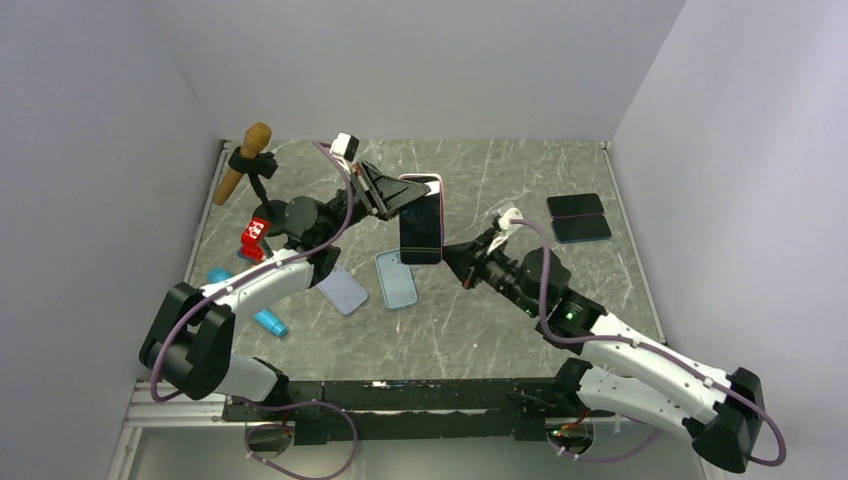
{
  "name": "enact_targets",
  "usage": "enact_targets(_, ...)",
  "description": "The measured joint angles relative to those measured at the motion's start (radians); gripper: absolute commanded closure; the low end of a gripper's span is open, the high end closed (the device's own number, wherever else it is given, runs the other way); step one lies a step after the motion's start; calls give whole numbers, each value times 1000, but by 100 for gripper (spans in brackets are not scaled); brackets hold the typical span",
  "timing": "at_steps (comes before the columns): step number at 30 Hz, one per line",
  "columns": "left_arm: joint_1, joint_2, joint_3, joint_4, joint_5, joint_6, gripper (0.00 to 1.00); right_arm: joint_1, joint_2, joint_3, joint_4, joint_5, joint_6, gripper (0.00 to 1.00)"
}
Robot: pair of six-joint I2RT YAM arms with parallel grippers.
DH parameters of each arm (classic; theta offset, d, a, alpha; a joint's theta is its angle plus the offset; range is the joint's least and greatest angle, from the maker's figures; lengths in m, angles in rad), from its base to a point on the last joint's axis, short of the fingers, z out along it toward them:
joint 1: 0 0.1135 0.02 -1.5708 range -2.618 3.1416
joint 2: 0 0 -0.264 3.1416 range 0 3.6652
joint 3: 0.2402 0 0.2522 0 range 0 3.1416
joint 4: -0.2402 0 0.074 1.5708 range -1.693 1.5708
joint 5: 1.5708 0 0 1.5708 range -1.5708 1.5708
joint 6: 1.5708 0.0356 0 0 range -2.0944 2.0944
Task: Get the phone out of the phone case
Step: Remove the phone case from the phone.
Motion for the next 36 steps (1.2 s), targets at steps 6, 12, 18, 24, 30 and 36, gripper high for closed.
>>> enact_targets(6,-11,19,4,-3,-49,-40,100,-6,-145,-27,-79,-1,144,30)
enact_targets(12,-4,-1,-18,-107,-38,3,100,-26,-151,55,-321,-8,283,24)
enact_targets(18,2,-39,-81,-164,19,30,100,-39,-187,68,-363,-103,426,45)
enact_targets(24,17,-53,-138,-187,54,35,100,-42,-251,14,-267,-204,523,63)
enact_targets(30,21,-70,-145,-200,68,49,100,-42,-146,5,-122,-315,580,66)
enact_targets(36,23,-70,-153,-200,76,49,100,-42,-65,-31,-39,-372,617,64)
